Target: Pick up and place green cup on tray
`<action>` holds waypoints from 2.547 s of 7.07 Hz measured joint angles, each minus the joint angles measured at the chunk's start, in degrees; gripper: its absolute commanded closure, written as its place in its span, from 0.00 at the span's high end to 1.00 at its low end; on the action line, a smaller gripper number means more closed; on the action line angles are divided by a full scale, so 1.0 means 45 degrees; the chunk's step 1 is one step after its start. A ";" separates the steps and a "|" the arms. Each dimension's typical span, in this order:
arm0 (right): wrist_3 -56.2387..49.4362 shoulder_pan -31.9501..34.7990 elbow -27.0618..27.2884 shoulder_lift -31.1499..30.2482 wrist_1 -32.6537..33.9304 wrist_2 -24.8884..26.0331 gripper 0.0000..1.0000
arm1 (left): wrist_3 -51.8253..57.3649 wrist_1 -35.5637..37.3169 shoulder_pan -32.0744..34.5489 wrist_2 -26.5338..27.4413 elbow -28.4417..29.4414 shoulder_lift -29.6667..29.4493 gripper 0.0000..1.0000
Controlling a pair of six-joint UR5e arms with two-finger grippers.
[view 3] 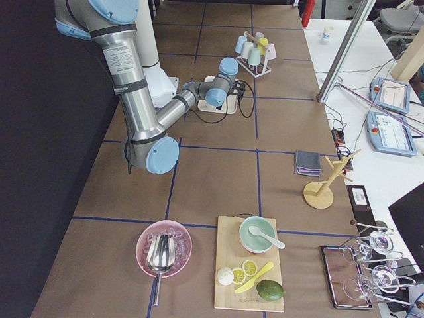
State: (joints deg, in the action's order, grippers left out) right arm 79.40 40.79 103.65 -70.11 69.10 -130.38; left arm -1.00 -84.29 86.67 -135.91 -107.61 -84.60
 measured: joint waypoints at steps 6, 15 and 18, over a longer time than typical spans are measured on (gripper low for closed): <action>-0.4568 0.4378 0.0367 -0.3050 -0.0005 -0.1403 1.00 | 0.0033 0.0023 -0.3905 0.2105 -0.3834 -0.1223 1.00; -0.8626 0.6402 0.0524 -0.4812 0.1191 -0.1251 1.00 | 0.1175 0.2446 -1.0329 0.8829 -0.3155 -0.6977 0.94; -0.9268 0.6702 0.0538 -0.5155 0.1394 -0.1223 1.00 | 0.1668 0.3043 -1.1410 1.1619 -0.2955 -0.7278 1.00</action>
State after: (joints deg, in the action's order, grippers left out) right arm 37.69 70.95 106.07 -93.31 75.38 -135.88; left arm 6.51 -70.60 35.33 -83.62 -120.90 -117.35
